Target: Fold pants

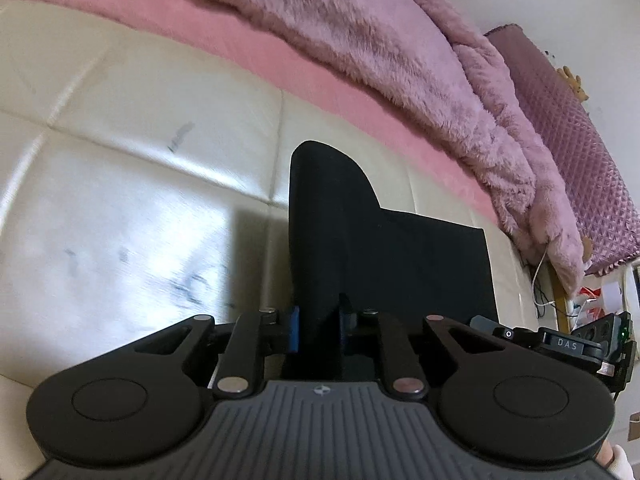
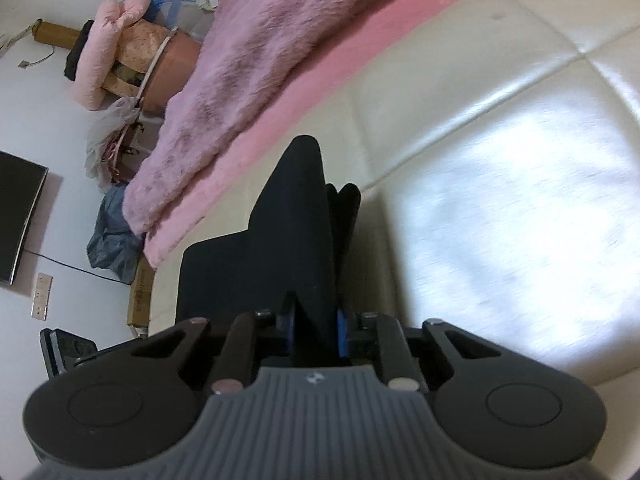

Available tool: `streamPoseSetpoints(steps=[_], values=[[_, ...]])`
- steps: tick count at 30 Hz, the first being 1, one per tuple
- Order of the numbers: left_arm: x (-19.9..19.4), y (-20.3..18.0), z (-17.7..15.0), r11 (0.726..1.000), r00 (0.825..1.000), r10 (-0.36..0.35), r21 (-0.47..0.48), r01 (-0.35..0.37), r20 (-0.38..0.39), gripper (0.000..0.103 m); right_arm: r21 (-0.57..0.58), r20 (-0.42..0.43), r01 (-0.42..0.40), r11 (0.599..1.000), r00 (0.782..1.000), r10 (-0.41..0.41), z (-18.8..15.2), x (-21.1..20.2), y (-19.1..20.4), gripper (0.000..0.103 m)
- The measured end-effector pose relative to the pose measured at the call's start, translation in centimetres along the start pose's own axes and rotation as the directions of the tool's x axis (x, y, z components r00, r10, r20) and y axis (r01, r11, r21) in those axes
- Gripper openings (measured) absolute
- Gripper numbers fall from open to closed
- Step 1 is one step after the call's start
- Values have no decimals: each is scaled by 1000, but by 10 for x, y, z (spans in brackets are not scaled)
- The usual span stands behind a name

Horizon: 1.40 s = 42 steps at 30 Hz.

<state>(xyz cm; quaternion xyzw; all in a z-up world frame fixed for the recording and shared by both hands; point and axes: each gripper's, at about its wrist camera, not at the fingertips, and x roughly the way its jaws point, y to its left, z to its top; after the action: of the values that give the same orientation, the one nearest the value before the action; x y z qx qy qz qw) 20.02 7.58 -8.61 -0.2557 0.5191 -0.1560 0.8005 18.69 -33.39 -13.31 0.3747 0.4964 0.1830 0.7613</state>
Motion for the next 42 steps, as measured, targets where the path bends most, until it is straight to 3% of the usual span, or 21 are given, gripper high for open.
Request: streamPoseSetpoints(steps=[5, 11, 15, 19, 28, 30, 32, 37, 42], values=[[-34, 22, 24, 1000, 999, 6, 28, -7, 31, 18, -37, 0, -33, 999, 999, 33, -6, 16, 47, 14], [-63, 53, 73, 995, 998, 54, 84, -58, 42, 18, -77, 0, -64, 995, 998, 65, -8, 64, 105, 14], [-67, 74, 102, 987, 993, 109, 118, -113, 40, 18, -65, -16, -87, 994, 996, 86, -5, 107, 128, 14], [-57, 98, 124, 985, 992, 122, 121, -124, 27, 18, -74, -40, -78, 994, 996, 75, 4, 147, 142, 14], [-15, 145, 142, 987, 991, 130, 95, -129, -9, 19, -55, -90, -35, 998, 996, 30, 27, 207, 122, 14], [-12, 156, 144, 992, 995, 104, 70, -103, -10, 23, -38, -92, -47, 998, 995, 43, 30, 213, 111, 14], [-8, 165, 144, 994, 995, 97, 61, -96, -11, 33, -29, -93, -53, 998, 994, 50, 33, 219, 102, 16], [-8, 175, 141, 997, 998, 57, 58, -58, 16, 35, -42, -78, -69, 997, 995, 66, 33, 228, 90, 15], [-12, 169, 138, 993, 996, 82, 84, -84, 30, 40, -63, -77, -69, 996, 995, 64, 33, 228, 92, 16]])
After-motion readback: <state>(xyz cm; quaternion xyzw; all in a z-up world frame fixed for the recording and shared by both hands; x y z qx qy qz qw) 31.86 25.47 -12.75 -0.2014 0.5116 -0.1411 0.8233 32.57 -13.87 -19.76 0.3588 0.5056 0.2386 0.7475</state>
